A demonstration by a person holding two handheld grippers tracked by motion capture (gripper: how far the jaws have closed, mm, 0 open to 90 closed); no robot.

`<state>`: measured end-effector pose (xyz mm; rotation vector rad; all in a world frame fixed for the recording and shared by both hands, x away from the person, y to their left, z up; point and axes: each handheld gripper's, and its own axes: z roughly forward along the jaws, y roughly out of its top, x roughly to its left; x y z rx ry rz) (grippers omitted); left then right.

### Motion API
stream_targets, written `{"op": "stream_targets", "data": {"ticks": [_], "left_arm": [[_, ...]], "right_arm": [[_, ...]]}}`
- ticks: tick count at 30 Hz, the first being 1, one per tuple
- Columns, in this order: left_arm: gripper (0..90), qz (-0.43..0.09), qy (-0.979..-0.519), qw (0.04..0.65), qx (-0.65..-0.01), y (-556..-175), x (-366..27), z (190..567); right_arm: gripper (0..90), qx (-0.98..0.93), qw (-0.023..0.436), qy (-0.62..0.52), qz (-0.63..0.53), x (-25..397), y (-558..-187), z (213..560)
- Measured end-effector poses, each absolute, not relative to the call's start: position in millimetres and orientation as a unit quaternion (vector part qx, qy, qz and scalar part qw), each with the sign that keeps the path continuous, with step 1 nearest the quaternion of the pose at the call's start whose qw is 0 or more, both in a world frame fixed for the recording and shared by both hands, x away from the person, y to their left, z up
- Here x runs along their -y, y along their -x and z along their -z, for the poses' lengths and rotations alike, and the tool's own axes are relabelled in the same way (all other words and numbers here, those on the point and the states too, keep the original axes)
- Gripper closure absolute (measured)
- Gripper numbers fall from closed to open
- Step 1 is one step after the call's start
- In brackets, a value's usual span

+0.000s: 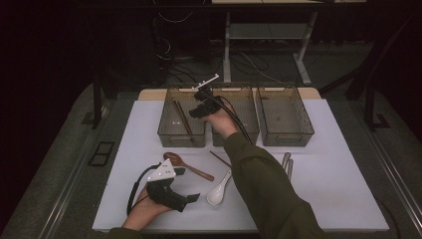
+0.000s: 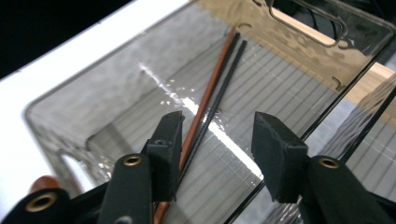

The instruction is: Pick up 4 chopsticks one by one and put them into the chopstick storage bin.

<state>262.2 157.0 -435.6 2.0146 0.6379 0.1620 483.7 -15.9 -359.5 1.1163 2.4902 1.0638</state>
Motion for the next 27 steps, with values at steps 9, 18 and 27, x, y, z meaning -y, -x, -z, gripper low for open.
{"op": "stream_targets", "data": {"ticks": [9, 18, 27], "left_arm": [[0.0, -0.066, -0.831, 0.484, -0.265, -262.1, -155.9, 436.3], [0.0, -0.066, -0.832, 0.482, -0.266, -262.7, -156.0, 437.1], [0.0, -0.064, -0.83, 0.482, -0.273, -262.4, -155.3, 437.5]], "right_arm": [[45.3, -0.846, 0.093, -0.349, -0.392, 40.2, -464.6, 348.0], [39.9, -0.85, 0.076, -0.322, -0.411, 71.9, -442.6, 343.4], [35.3, -0.852, 0.075, -0.304, -0.421, 100.5, -423.5, 341.5]]}}
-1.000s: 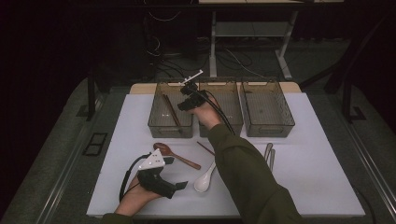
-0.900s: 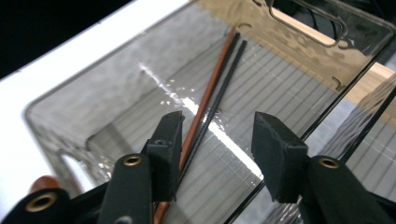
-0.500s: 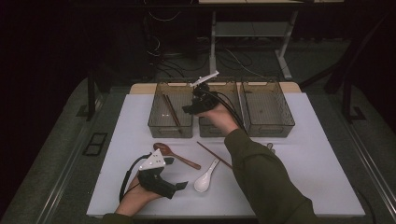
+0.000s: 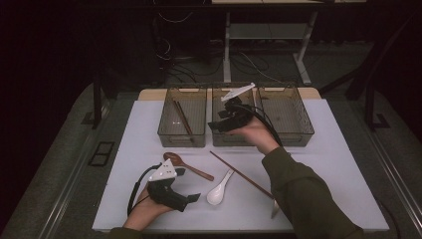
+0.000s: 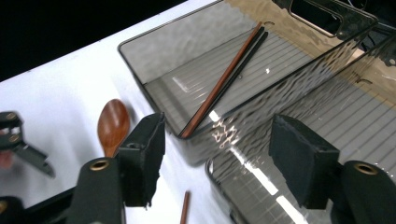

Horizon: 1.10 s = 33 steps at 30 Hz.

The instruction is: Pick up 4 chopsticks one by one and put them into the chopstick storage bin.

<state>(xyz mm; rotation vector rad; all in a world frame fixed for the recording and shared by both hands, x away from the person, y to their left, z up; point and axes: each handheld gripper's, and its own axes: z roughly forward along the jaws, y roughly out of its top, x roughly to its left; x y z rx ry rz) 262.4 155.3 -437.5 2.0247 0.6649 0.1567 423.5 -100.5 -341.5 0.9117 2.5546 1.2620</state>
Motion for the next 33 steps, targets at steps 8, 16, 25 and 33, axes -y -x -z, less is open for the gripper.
{"op": "stream_targets", "data": {"ticks": [8, 16, 25, 33], "left_arm": [[0.0, -0.066, -0.828, 0.483, -0.275, -262.3, -155.8, 437.5], [0.0, -0.067, -0.83, 0.481, -0.275, -262.1, -155.7, 437.7], [0.0, -0.069, -0.832, 0.478, -0.274, -262.3, -155.3, 437.7], [0.0, -0.069, -0.832, 0.477, -0.276, -262.2, -155.3, 438.0]], "right_arm": [[33.6, -0.854, 0.07, -0.285, -0.43, 120.1, -400.5, 340.9], [37.8, -0.851, 0.062, -0.279, -0.441, 144.2, -375.9, 347.3], [39.8, -0.847, 0.053, -0.286, -0.445, 171.2, -352.8, 358.8], [44.6, -0.845, 0.047, -0.299, -0.441, 194.0, -330.1, 380.8]]}}
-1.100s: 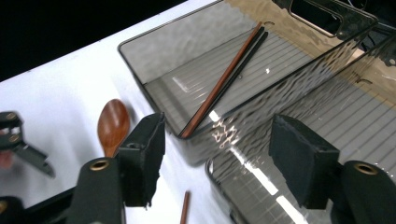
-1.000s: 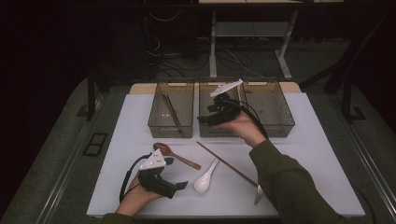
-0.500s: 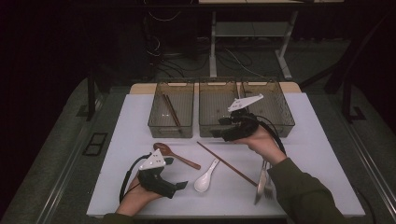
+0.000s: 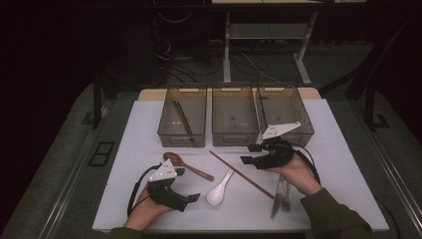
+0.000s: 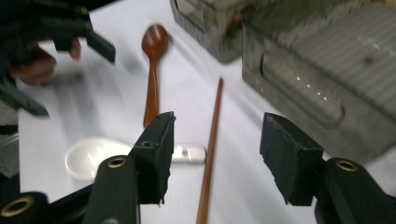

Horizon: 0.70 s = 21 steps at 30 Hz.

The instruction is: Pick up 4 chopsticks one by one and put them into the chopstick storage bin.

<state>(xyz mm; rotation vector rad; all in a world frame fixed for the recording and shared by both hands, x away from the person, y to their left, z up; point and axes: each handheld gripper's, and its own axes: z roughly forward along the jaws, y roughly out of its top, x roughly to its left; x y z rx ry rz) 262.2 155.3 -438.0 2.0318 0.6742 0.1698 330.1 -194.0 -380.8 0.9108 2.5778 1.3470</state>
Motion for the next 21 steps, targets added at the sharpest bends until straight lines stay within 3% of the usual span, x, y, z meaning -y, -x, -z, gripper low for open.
{"op": "stream_targets", "data": {"ticks": [11, 21], "left_arm": [[0.0, -0.071, -0.832, 0.478, -0.274, -261.8, -155.4, 437.5], [0.0, -0.072, -0.832, 0.478, -0.274, -261.8, -155.4, 437.3]], "right_arm": [[49.9, -0.855, 0.039, -0.306, -0.417, 214.2, -302.4, 401.8], [63.6, -0.872, 0.029, -0.312, -0.377, 209.7, -294.2, 414.8]]}}
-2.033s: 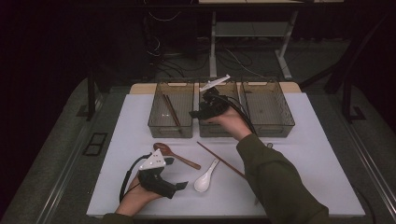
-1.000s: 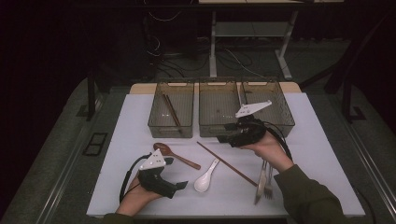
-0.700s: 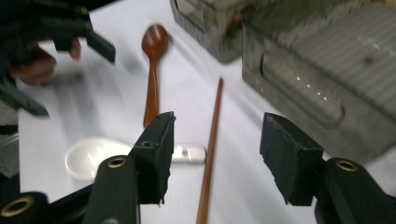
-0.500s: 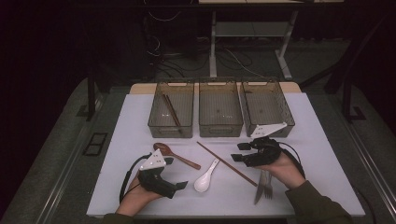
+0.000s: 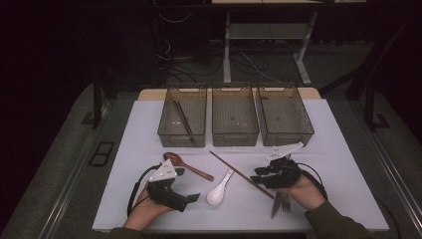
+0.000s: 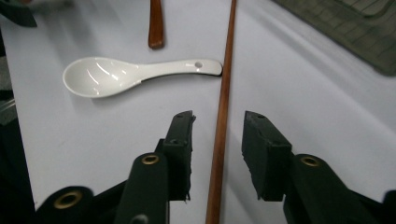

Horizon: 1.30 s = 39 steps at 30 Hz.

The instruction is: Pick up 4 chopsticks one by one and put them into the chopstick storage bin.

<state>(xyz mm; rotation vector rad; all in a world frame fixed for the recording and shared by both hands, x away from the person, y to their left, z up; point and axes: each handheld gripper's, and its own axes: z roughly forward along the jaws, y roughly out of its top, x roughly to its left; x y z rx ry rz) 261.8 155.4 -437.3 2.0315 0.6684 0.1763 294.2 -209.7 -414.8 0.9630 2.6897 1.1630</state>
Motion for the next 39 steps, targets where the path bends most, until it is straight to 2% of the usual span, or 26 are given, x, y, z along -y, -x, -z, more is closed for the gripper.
{"op": "stream_targets", "data": {"ticks": [10, 21, 39], "left_arm": [[0.0, -0.072, -0.833, 0.476, -0.273, -261.8, -155.0, 437.5], [0.0, -0.071, -0.832, 0.477, -0.273, -261.5, -154.5, 437.8], [0.0, -0.072, -0.835, 0.474, -0.27, -261.6, -153.9, 437.9]], "right_arm": [[73.1, -0.892, 0.028, -0.302, -0.336, 202.6, -293.6, 428.0], [78.8, -0.904, 0.043, -0.296, -0.305, 195.2, -293.0, 437.7], [82.3, -0.903, 0.056, -0.306, -0.297, 192.8, -291.4, 437.5]]}}
